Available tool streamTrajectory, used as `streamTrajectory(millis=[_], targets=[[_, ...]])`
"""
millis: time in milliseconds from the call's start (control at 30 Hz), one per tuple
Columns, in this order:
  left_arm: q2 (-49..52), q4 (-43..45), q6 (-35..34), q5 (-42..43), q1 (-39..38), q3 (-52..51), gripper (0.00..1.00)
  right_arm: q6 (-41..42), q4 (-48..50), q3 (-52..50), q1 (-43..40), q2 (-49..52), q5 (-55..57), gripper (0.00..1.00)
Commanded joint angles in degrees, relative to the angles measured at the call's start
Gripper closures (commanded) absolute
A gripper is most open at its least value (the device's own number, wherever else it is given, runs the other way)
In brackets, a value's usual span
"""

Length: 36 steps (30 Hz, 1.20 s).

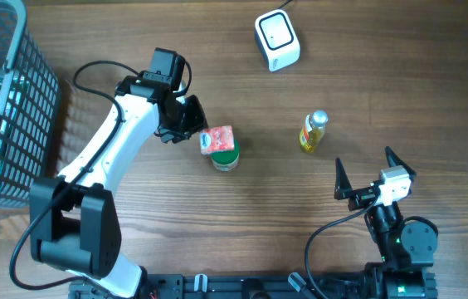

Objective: Scan the item barcode

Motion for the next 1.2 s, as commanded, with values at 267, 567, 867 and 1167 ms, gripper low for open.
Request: streamTrajectory(millis=[267, 567, 867, 1167], targets=[[0.2, -6.0, 4.0, 6.3, 0.2, 0.6, 0.67, -0.1, 0.2, 0.0, -0.4, -0.3, 0.5, 0.0], [-6.1, -6.2, 4.7, 0.5, 2.8, 4.7, 0.49, -0.1, 0.1, 0.0, -0.4, -0.3, 0.5, 0.0], [-8.7, -7.6, 15.0, 1.7, 0.6, 4.5, 0.38, -0.1, 0.2, 0.0, -0.4, -0.3, 0.5, 0.0], [-8.7, -8.6, 27.7, -2.0, -10.3, 4.2, 0.25, -0.1, 0.2, 0.0, -0.4, -0.3, 0.5, 0.0]])
